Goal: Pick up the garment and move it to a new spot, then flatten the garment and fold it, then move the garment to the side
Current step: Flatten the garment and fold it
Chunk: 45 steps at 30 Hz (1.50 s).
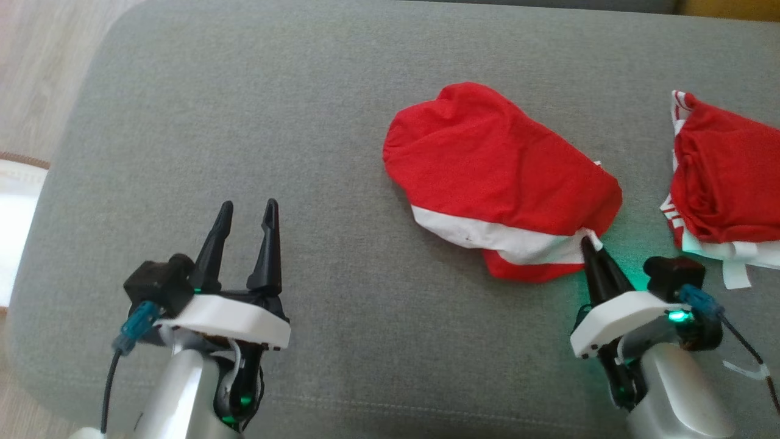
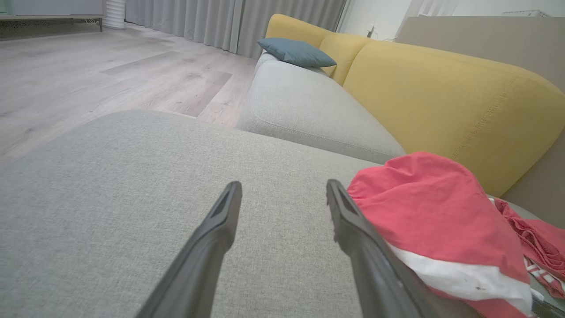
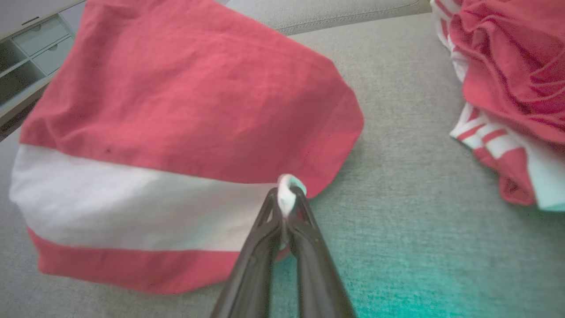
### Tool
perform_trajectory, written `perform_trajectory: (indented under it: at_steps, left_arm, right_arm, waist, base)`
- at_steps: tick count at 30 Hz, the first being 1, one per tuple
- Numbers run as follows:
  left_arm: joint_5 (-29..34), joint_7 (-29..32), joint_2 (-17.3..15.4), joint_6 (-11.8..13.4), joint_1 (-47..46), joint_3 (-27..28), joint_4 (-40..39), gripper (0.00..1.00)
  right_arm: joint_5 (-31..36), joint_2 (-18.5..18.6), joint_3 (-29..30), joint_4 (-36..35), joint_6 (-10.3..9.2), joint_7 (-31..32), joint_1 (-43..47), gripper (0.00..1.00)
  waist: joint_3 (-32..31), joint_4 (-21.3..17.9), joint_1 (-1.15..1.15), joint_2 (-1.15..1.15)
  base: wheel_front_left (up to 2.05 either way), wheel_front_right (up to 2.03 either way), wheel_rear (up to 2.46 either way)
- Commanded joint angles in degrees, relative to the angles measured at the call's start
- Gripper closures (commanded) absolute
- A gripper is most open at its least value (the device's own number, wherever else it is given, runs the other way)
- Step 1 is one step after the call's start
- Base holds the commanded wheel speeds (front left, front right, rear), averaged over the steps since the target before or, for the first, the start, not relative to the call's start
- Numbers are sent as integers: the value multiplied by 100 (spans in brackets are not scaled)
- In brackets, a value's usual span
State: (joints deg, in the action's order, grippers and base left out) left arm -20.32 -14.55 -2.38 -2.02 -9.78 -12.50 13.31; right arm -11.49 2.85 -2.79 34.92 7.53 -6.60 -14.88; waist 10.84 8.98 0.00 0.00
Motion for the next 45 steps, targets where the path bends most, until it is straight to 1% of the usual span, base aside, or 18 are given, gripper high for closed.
perform_trajectory:
  at_steps: [1,5,9,12,13,19,23,26,28,32,36,41,43,45]
  left_arm:
    - [-28,-45,-50,26,-249,190,-163,0]
    - [0,-45,-50,10,-221,271,-178,0]
    - [6,-45,-50,-14,-214,303,-202,0]
    - [5,-45,-50,-19,-214,307,-219,0]
    - [5,-45,-50,-19,-214,307,-219,0]
    - [-13,-45,-50,-27,-257,258,-255,0]
    - [-29,-45,-50,-62,-304,167,-252,0]
    - [-29,-45,-50,-133,-359,9,-224,0]
    - [-40,-45,-50,-187,-399,-131,-193,0]
    - [60,-45,-50,-374,-510,-660,60,0]
    - [188,-45,-79,-515,-662,-1351,501,0]
    - [-4,20,-181,-544,-1040,-2386,1125,0]
    - [-133,52,-217,-545,-1236,-2660,1388,0]
    - [-260,48,-225,-545,-1418,-2820,1634,0]
  right_arm:
    - [75,3,-53,-149,-4,-135,-211,100]
    - [249,3,208,-302,-4,-306,-279,100]
    - [517,3,685,-666,-4,-368,-269,100]
    - [660,3,1042,-1010,-4,-305,-227,100]
    - [660,3,1042,-1010,-4,-305,-227,100]
    - [833,3,1623,-1608,-4,-36,-117,100]
    - [913,3,1927,-1799,-4,122,-108,100]
    - [929,3,2040,-1854,-4,195,-121,100]
    - [945,3,2097,-1871,-4,225,-128,100]
    - [962,3,2177,-1853,-4,248,-167,100]
    - [925,3,2128,-1787,-4,229,-194,100]
    - [860,3,1962,-1708,-4,211,-265,100]
    - [828,3,1878,-1693,-4,204,-298,100]
    - [800,3,1794,-1687,-4,203,-326,100]
  waist:
    - [-28,-46,0,0]
    - [-78,-198,0,0]
    - [-111,-382,0,0]
    - [-119,-513,0,0]
    - [-119,-513,0,0]
    - [-94,-687,0,0]
    - [-53,-749,0,0]
    - [-10,-768,0,0]
    - [16,-775,0,0]
    - [66,-804,0,0]
    - [91,-849,0,0]
    - [144,-978,0,0]
    - [171,-1043,0,0]
    - [200,-1113,0,0]
  base:
    - [0,0,0]
    - [0,0,0]
    - [0,0,0]
    - [0,0,0]
    - [0,0,0]
    - [0,0,0]
    - [0,0,0]
    - [0,0,0]
    - [0,0,0]
    - [0,0,0]
    - [0,0,0]
    - [0,0,0]
    - [0,0,0]
    - [0,0,0]
